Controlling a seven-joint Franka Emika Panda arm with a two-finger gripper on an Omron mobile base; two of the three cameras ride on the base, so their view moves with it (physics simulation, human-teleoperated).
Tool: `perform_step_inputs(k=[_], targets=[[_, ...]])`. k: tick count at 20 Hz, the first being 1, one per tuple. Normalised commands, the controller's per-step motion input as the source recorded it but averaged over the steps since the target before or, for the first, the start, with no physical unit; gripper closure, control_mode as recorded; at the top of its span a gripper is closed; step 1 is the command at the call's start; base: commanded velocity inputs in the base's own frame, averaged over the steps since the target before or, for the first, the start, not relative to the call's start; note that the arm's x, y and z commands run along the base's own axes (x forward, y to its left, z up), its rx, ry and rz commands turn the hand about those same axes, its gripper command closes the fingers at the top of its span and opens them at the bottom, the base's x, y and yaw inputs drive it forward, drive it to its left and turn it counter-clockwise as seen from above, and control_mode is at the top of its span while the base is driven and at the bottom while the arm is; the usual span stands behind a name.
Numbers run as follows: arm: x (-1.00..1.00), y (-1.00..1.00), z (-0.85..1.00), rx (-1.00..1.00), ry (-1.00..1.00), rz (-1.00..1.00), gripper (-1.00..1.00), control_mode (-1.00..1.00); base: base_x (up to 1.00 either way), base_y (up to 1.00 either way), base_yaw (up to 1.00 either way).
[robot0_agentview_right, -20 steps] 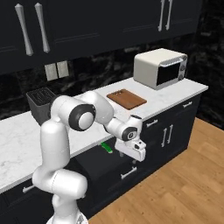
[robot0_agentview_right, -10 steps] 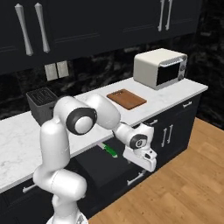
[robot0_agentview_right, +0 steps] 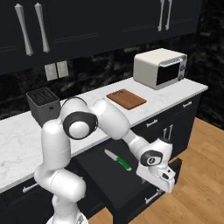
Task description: Pick up the knife from the drawer and place it on the cutting board. Then place the meat from the plate to the cutting board.
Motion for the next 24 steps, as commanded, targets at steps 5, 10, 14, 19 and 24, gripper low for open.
perform_step_inputs(k=[5,10,14,19,24], targets=[[-0.16,0.0,0.91,0.03,0.02,0.01,-1.0,-1.0,0.0,0.0,0.0],[0.0,0.27,0.64,0.07,-0.03,0.17,-1.0,-1.0,0.0,0.0,0.0],[0.0,0.57,0.0,0.0,-0.06,0.51,-1.0,-1.0,0.0,0.0,0.0],[0.02,0.59,0.03,-0.03,-0.15,0.43,-1.0,-1.0,0.0,0.0,0.0],[0.0,0.63,0.0,0.03,-0.14,0.14,-1.0,-1.0,0.0,0.0,0.0]])
